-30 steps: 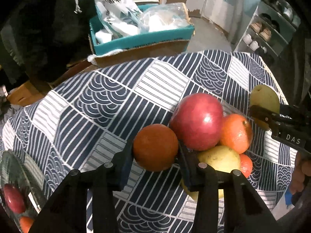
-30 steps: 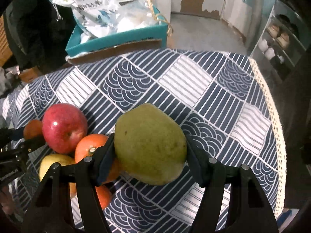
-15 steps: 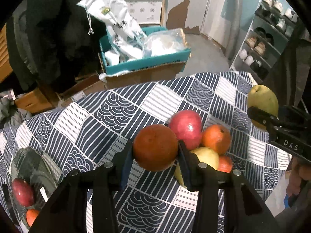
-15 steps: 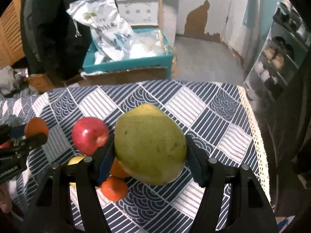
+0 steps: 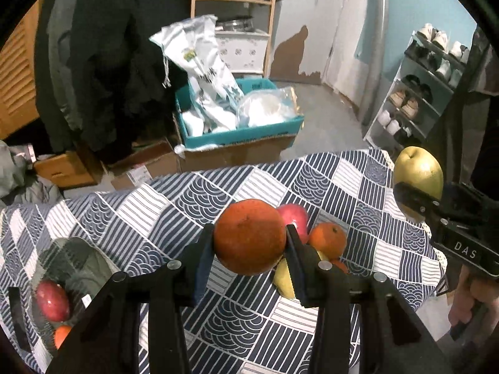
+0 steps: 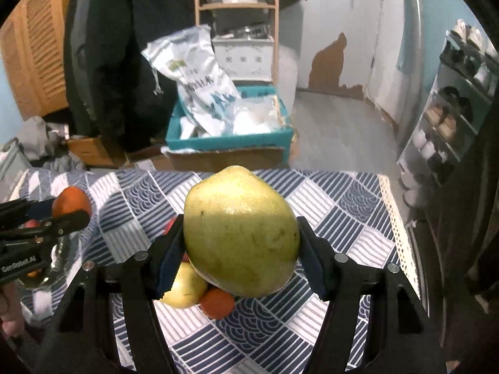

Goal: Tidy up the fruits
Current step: 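Lift the yellow pear with the right gripper while the left gripper grasps and lifts the orange, then carry the yellow pear and orange over the glass bowl with both grippers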

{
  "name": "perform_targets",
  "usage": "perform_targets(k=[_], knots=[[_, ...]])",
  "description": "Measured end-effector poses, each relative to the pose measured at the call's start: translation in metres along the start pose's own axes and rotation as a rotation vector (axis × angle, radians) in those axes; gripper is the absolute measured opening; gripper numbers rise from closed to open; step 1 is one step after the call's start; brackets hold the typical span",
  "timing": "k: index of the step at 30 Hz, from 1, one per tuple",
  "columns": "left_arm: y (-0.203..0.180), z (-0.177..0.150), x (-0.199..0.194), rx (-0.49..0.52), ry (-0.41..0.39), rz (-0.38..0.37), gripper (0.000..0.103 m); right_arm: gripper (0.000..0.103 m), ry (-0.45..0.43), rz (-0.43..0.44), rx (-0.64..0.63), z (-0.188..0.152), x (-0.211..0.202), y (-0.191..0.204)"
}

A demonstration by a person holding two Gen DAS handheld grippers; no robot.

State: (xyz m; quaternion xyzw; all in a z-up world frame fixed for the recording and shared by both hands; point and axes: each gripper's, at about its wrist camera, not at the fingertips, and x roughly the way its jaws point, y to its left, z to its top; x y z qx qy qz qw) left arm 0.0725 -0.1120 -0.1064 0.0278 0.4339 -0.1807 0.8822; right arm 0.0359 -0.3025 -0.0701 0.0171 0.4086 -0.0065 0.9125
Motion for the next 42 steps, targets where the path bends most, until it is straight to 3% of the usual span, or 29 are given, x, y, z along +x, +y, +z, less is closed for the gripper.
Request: perform_targets(k=[21, 42], knots=[[0.022, 0.002, -0.067, -0.029, -0.12, 0.024, 0.044, 0.067, -0.131, 0.082, -0.051, 0.021, -0.057, 0.037], [0.073, -0.013, -0.088, -0.095, -0.142, 0.092, 0.044, 0.067, -0.124, 0.184, -0.116, 0.033, -0.048, 0.106]])
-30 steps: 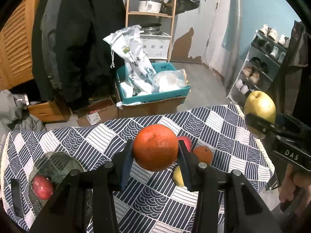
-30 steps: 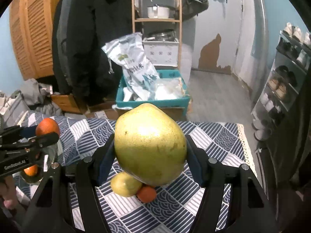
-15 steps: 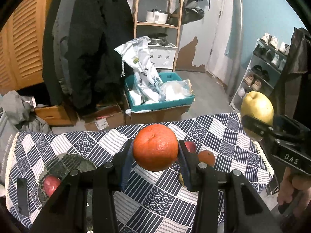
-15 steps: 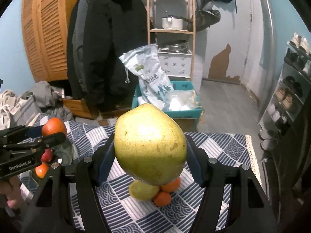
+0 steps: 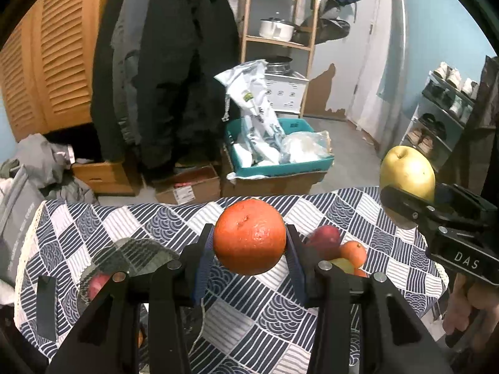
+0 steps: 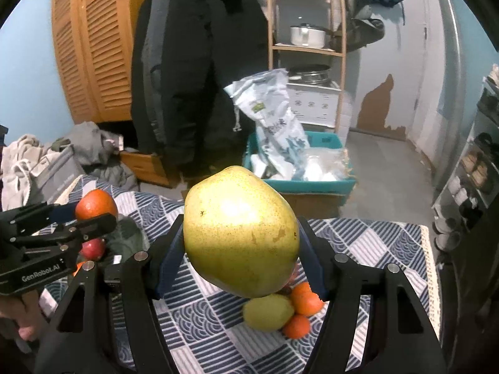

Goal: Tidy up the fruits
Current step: 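Carry the yellow pear and orange over the glass bowl with both grippers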

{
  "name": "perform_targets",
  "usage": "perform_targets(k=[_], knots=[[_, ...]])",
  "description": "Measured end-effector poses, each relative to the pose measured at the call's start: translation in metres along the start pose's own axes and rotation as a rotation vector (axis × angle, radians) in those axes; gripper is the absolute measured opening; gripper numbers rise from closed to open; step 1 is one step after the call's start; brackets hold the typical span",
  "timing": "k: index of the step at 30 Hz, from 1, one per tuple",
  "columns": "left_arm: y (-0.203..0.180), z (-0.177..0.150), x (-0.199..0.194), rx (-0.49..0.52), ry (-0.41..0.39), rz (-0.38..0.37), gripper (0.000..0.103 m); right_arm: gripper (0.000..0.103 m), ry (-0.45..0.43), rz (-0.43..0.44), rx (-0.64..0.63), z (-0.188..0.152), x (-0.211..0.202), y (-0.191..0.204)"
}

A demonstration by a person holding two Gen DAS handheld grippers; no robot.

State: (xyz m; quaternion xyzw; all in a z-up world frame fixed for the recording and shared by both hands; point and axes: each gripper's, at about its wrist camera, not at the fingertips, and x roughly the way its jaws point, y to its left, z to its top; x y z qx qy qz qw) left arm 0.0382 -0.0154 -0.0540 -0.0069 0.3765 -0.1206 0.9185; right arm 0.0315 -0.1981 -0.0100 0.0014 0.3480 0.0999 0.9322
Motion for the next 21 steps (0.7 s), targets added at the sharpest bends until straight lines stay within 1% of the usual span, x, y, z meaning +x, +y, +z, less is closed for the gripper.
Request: perform_targets(k=[21], knots=[[0.079, -0.019, -0.001, -0.109, 0.023, 0.106, 0.044, 0.067, 0.047, 0.119, -0.067, 0.013, 0.045, 0.077]])
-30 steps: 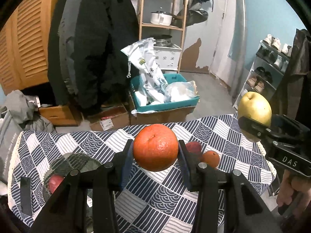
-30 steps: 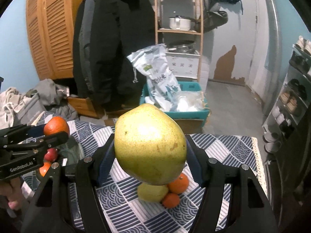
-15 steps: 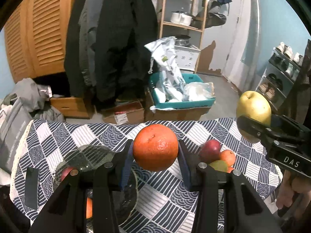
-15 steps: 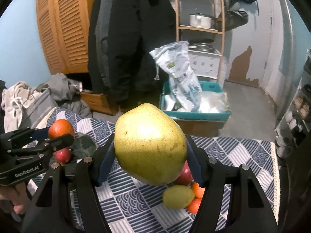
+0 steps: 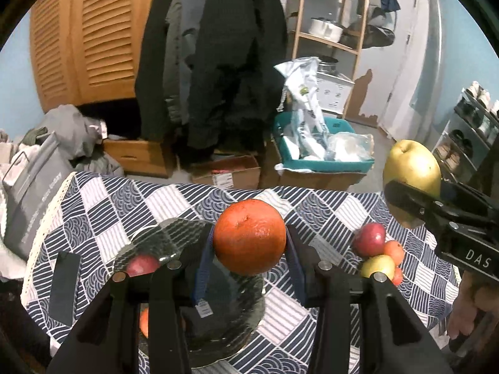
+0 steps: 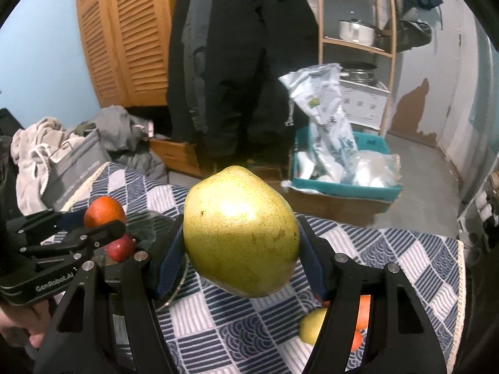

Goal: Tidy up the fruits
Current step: 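Carry the yellow pear and orange over the glass bowl with both grippers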

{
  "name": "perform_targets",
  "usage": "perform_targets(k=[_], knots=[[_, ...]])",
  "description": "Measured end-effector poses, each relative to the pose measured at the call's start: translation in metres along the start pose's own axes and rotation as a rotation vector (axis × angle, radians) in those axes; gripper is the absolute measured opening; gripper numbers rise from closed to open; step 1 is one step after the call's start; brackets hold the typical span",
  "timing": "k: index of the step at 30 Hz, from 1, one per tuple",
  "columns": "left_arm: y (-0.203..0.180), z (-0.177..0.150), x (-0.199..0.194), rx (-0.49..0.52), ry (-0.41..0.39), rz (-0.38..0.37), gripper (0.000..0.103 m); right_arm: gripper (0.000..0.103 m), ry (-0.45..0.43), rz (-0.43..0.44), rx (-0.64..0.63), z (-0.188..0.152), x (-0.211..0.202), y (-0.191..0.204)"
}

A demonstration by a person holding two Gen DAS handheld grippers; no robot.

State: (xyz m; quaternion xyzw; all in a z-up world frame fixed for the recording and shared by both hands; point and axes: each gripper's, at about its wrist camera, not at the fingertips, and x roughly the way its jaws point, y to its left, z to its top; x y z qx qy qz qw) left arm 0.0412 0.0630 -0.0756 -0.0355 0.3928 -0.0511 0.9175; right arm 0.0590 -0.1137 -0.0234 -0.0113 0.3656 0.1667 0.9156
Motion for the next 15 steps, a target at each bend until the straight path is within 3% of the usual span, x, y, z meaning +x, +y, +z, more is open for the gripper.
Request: perform_targets(k=[15], knots=[[0.053, -0.021, 0.027, -0.067, 0.08, 0.082, 0.044, 0.067, 0.086, 0.091, -0.034, -0.003, 0.058, 0.047]])
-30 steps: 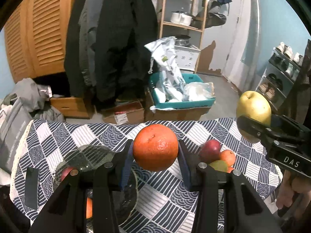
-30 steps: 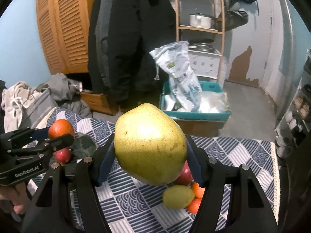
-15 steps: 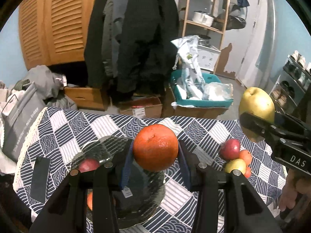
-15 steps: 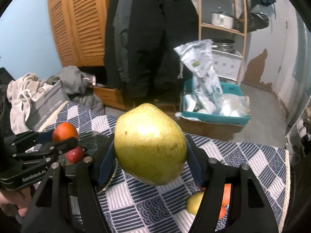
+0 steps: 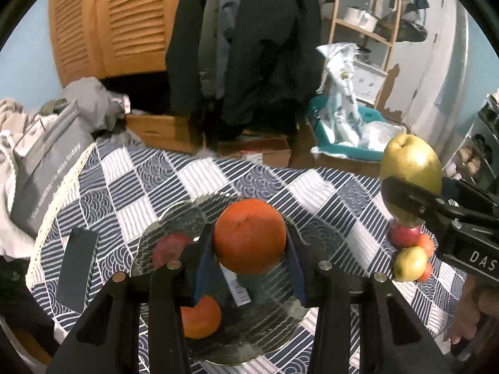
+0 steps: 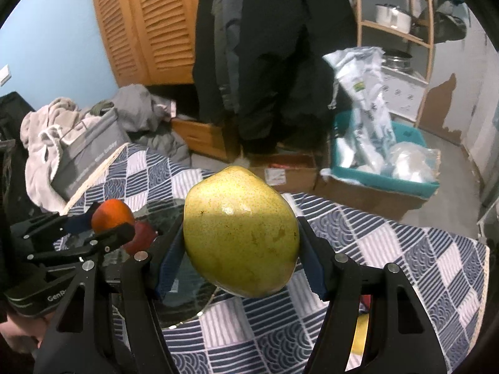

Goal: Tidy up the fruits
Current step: 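Carry the yellow pear and orange over the glass bowl with both grippers, then lower the orange into the bowl with the left gripper while the right gripper lowers the pear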

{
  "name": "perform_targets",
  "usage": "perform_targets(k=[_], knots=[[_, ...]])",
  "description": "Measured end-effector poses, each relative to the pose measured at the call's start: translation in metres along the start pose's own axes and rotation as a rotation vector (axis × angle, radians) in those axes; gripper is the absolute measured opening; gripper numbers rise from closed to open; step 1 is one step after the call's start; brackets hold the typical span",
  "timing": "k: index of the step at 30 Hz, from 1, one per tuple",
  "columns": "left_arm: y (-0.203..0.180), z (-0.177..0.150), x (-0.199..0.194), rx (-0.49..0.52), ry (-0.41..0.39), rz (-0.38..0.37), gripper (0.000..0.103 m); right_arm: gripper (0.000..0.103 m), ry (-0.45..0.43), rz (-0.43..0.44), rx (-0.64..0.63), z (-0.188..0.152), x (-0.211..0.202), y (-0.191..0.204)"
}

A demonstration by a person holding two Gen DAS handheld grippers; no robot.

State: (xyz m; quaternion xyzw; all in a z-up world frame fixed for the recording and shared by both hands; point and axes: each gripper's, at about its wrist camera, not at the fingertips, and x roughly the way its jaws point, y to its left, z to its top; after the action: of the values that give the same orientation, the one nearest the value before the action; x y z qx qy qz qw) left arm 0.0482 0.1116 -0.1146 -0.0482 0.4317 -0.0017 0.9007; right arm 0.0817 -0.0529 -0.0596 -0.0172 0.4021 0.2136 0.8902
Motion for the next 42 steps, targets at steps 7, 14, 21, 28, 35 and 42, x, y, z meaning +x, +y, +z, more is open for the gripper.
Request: perform_targets(k=[7, 14, 21, 28, 35, 42], knots=[[0.019, -0.012, 0.022, -0.017, 0.055, 0.035, 0.044, 0.067, 0.051, 0.039, -0.01, -0.004, 0.031, 0.016], [0.031, -0.022, 0.042, -0.035, 0.108, 0.061, 0.045, 0.067, 0.105, 0.073, -0.019, -0.011, 0.062, 0.029], [0.041, -0.03, 0.057, -0.06, 0.159, 0.073, 0.045, 0.067, 0.152, 0.092, -0.019, -0.019, 0.086, 0.033], [0.044, -0.037, 0.067, -0.071, 0.201, 0.074, 0.045, 0.067, 0.197, 0.093, -0.02, -0.03, 0.105, 0.033], [0.045, -0.041, 0.076, -0.078, 0.238, 0.071, 0.045, 0.067, 0.23, 0.099, -0.026, -0.039, 0.117, 0.034], [0.048, -0.048, 0.087, -0.088, 0.283, 0.077, 0.045, 0.067, 0.247, 0.105, -0.021, -0.043, 0.123, 0.034]])
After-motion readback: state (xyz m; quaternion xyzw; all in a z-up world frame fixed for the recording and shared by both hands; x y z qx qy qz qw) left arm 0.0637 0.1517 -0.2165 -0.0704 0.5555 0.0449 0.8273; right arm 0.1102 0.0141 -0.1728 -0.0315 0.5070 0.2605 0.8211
